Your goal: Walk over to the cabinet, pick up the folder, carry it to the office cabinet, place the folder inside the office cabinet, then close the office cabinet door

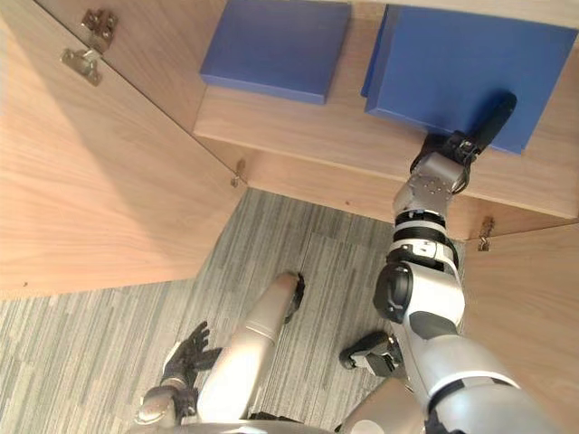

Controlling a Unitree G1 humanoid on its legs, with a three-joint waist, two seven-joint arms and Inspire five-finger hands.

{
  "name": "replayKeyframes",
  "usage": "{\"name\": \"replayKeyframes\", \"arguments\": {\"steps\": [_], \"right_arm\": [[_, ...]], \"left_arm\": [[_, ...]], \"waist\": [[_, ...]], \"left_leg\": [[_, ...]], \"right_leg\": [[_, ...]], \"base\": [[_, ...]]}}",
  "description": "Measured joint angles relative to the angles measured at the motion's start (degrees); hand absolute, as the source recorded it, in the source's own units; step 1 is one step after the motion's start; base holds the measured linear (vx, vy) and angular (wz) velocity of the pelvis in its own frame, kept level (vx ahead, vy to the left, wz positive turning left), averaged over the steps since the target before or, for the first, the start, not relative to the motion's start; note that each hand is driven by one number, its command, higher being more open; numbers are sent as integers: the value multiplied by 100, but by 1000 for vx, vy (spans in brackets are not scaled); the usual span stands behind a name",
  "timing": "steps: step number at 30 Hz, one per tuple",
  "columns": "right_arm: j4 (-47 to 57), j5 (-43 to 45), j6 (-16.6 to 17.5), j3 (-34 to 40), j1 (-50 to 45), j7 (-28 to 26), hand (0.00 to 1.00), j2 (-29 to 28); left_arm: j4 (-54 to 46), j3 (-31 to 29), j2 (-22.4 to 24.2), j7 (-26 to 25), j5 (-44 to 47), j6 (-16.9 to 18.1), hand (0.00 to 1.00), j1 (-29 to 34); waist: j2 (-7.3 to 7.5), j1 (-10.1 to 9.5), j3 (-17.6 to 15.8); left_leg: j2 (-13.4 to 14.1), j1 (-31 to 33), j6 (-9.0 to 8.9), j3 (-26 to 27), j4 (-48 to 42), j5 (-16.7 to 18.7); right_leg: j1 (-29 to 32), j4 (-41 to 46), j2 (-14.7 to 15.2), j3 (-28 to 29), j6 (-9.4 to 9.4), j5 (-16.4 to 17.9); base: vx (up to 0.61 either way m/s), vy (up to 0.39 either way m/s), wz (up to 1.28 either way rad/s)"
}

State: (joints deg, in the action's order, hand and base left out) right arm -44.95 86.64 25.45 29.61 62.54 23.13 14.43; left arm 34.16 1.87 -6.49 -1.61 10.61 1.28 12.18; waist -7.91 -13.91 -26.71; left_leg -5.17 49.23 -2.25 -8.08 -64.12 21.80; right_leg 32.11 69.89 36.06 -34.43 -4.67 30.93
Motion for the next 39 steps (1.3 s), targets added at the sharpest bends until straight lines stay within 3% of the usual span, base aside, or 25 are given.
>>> {"name": "replayKeyframes", "arguments": {"steps": [5, 6, 11, 14, 20, 24, 33, 39], "right_arm": [[36, 125, 316, 69, 81, 134, 0, -75], [48, 129, 403, 77, 92, 156, 100, -83], [154, 133, 559, 312, 118, 258, 100, -42], [153, 113, 385, 289, 150, 299, 100, 68], [-346, -851, -390, -454, 408, 459, 100, 462], [-972, -1960, -1219, -1535, 670, 440, 100, 594], [-1965, -2971, -2477, -3901, 913, -563, 100, 1034], [-2368, -5057, -3068, -5135, 884, -1546, 100, 1592]], "left_arm": [[91, 19, 2, -60, 1, -57, 100, 33], [83, 19, 2, -65, 0, -55, 100, 32], [81, 18, 2, -87, 1, -55, 100, 32], [78, 15, 2, -94, 6, -53, 100, 32], [96, -12, 7, -143, 25, -49, 100, 42], [72, -67, 5, -180, 134, 10, 100, 46], [-147, -113, -40, -145, 142, 63, 100, 270], [-153, -112, -216, 102, 101, 65, 100, 300]], "waist": [[3, -27, -6], [3, -33, -6], [3, -17, -6], [3, -2, -6], [19, 129, -16], [71, 182, -25], [246, 193, -87], [382, 211, -87]], "left_leg": [[-36, 34, -12, -22, -44, 8], [-45, 38, -13, -24, -43, 8], [-121, 58, -12, -66, -23, 4], [-139, 50, -10, -89, 6, -1], [-110, -214, -25, -152, 371, -109], [93, -500, -31, -113, 746, -190], [213, -819, -40, -97, 1008, -200], [270, -913, -41, -101, 1097, -200]], "right_leg": [[17, 82, 37, -3, 9, 45], [17, 88, 47, -9, 9, 47], [-36, 77, 105, -96, -9, 57], [-87, 41, 111, -156, -12, 55], [-365, -318, -6, -325, -17, -32], [-536, -744, -281, -347, 31, -188], [-808, -1022, -449, -418, 49, -210], [-909, -1148, -531, -468, 44, -234]], "base": [[54, -12, 4], [79, -9, 3], [99, -3, 8], [110, -11, 8], [123, -49, 2], [132, -92, -19], [94, -69, -5], [54, -35, -2]]}}
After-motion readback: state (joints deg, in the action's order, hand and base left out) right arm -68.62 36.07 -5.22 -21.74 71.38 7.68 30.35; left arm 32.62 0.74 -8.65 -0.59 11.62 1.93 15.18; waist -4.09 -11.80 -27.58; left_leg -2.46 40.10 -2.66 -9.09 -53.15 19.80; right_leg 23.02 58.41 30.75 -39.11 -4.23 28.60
